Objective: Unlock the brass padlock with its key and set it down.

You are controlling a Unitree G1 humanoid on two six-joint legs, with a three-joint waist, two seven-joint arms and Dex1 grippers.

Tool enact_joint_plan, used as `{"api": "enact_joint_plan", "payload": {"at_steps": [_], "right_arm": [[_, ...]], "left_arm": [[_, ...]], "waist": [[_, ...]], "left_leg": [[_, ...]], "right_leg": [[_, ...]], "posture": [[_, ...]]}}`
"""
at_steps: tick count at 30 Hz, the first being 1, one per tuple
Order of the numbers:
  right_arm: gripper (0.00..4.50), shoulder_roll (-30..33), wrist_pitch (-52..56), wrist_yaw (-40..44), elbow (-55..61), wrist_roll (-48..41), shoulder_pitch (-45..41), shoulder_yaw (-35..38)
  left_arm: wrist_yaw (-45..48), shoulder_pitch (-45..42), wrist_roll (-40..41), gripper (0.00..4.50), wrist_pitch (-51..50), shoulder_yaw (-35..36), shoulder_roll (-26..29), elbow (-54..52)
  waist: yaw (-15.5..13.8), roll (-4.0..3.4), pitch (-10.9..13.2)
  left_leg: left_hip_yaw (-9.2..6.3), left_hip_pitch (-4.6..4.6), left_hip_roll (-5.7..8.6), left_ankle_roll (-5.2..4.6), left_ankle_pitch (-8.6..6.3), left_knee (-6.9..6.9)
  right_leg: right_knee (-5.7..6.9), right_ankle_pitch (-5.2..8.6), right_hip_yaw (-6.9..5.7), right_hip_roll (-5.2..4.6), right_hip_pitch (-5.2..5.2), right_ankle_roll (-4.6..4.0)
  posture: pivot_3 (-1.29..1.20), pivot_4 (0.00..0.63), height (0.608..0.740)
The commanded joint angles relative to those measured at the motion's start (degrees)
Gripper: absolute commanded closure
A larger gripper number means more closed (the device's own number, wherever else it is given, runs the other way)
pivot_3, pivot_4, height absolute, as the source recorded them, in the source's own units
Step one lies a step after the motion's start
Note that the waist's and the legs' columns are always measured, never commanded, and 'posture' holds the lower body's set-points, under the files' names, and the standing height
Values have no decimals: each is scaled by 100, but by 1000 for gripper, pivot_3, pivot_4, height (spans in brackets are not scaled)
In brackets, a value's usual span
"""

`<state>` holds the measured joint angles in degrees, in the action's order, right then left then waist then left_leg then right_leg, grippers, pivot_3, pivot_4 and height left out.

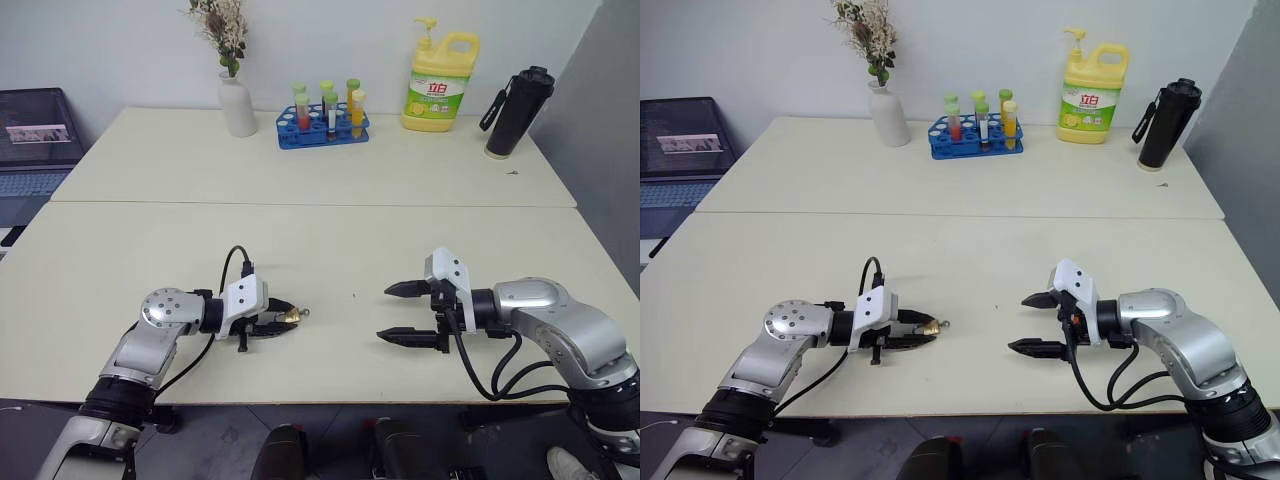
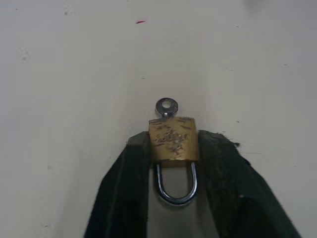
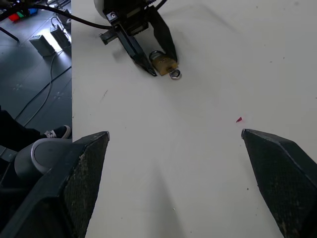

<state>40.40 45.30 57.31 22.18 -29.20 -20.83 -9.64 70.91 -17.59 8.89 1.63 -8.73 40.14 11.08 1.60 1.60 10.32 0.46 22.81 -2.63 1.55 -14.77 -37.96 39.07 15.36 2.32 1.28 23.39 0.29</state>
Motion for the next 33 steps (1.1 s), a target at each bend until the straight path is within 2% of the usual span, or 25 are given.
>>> {"api": "enact_joint_plan", "payload": {"at_steps": [1,10,17,18,21,26,29,33], "right_arm": [[0,33,-9,-20,171,-154,-108,212],[0,18,-483,-21,114,-4,-47,246],[0,80,-1391,-109,-266,345,340,694],[0,104,-1421,-65,-287,302,390,774],[0,245,-806,152,-196,-276,445,1001],[0,-76,-605,-153,118,-572,292,909],[0,-467,-229,-494,150,-618,84,576],[0,-834,8,-659,93,-763,-115,453]], "left_arm": [[30,127,-139,3540,-47,-78,128,48],[-104,282,48,3540,3,40,71,-697],[-430,62,-138,3540,821,141,43,-1482],[-562,-30,-241,3540,1073,159,1,-1498],[-955,-329,-992,3540,2653,68,48,-1252],[-1614,-494,-1702,3540,4277,-55,-11,-623],[-2229,-623,-2181,3540,5003,9,-120,-308],[-2676,-703,-2399,3540,5467,19,-115,-143]], "waist": [[2,0,-1],[3,-3,-2],[-29,-1,-1],[-22,-1,-1],[-17,-1,-1],[19,-1,-2],[21,-1,-1],[3,-1,-1]], "left_leg": [[-1,0,-1,0,0,0],[0,1,-2,0,0,1],[3,8,5,0,0,0],[5,7,4,0,0,0],[4,6,3,0,0,1],[6,1,-1,0,0,4],[4,-1,-4,0,0,4],[8,4,-5,0,0,2]], "right_leg": [[0,0,-1,0,0,0],[-1,0,1,0,0,0],[-5,-1,3,-2,2,2],[-5,-2,4,-2,2,3],[-4,-2,5,-2,3,3],[-4,-2,9,-7,0,2],[-2,-2,6,-2,1,2],[-2,-3,3,-5,1,2]], "posture": [[0,150,740],[0,150,740],[0,150,740],[0,150,740],[0,150,740],[0,150,740],[0,150,740],[0,150,740]]}}
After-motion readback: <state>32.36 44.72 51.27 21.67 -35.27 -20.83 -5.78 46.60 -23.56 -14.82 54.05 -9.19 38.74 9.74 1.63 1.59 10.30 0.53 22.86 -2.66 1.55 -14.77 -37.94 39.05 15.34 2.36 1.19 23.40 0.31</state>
